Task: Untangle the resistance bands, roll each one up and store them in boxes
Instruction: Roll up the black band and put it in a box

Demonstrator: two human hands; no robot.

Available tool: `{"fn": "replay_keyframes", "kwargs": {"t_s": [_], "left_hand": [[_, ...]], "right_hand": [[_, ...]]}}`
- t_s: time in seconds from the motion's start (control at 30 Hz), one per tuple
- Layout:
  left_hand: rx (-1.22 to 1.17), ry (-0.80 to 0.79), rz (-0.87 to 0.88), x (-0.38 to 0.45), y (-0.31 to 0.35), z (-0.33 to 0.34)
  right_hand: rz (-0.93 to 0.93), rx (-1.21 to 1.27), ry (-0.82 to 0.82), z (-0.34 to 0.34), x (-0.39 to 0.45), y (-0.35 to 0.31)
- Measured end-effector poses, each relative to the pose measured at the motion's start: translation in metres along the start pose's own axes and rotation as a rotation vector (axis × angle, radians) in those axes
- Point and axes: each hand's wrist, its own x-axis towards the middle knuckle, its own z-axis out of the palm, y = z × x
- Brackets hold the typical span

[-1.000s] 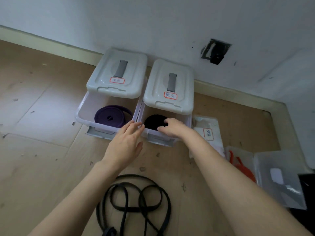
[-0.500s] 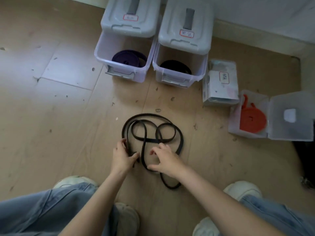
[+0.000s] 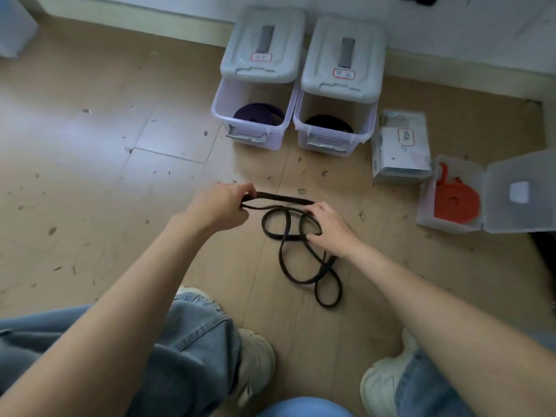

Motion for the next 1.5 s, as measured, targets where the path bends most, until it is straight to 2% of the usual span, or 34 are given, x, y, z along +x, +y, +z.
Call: {"fn": "replay_keyframes", "kwargs": {"t_s": [0.07,0.17,0.23,0.3,0.4,0.47,0.6,0.7,0.8,0.93,1.0,1.1,1.23,1.37,1.43,1.5], "left_hand": [[0.086,0.03,-0.076,-0.001,-0.009,0.012],[0.104,0.009,-0.142,-0.005,-0.008,0.036],[0.064,-0.008,-0.113,-0.006,-0.002,0.051],[0.03,-0.072,-0.047,-0.007,0.003,0.063],[-0.004,-0.105,0.049,-0.01,0.014,0.068],[-0.065,-0.075,0.106,-0.01,0.024,0.058],[-0.223,0.01,0.168,-0.009,0.05,0.016],[-0.379,0.046,0.282,-0.019,0.076,-0.029],[-0.554,0.003,0.431,-0.046,0.101,-0.084],[-0.727,0.106,0.633,-0.098,0.13,-0.154],[-0.836,0.203,0.662,-0.123,0.138,-0.18],[-0.806,0.251,0.652,-0.148,0.148,-0.197],[-0.714,0.09,0.647,-0.155,0.146,-0.188],[-0.821,-0.024,0.659,-0.145,0.14,-0.175],[-0.843,-0.08,0.638,-0.138,0.14,-0.167],[-0.888,-0.102,0.614,-0.131,0.139,-0.161]], "right_hand": [[0.062,-0.038,0.005,0.002,-0.012,0.013],[0.107,-0.157,-0.152,0.018,-0.038,0.03],[0.179,-0.305,-0.324,0.042,-0.052,0.038],[0.175,-0.44,-0.377,0.072,-0.063,0.043],[0.193,-0.332,-0.326,0.083,-0.069,0.046],[0.153,-0.227,-0.305,0.056,-0.067,0.044],[0.115,0.049,0.067,-0.066,-0.046,0.014],[-0.045,0.014,0.048,-0.154,-0.059,-0.036],[-0.218,-0.022,0.072,-0.213,-0.098,-0.093],[-0.43,0.317,0.204,-0.261,-0.156,-0.149],[-0.522,0.554,0.283,-0.273,-0.176,-0.162],[-0.537,0.778,0.299,-0.27,-0.196,-0.17],[-0.481,0.714,0.267,-0.253,-0.207,-0.166],[-0.474,0.602,0.223,-0.243,-0.204,-0.159],[-0.43,0.497,0.284,-0.233,-0.197,-0.159],[-0.46,0.56,0.392,-0.228,-0.19,-0.16]]}}
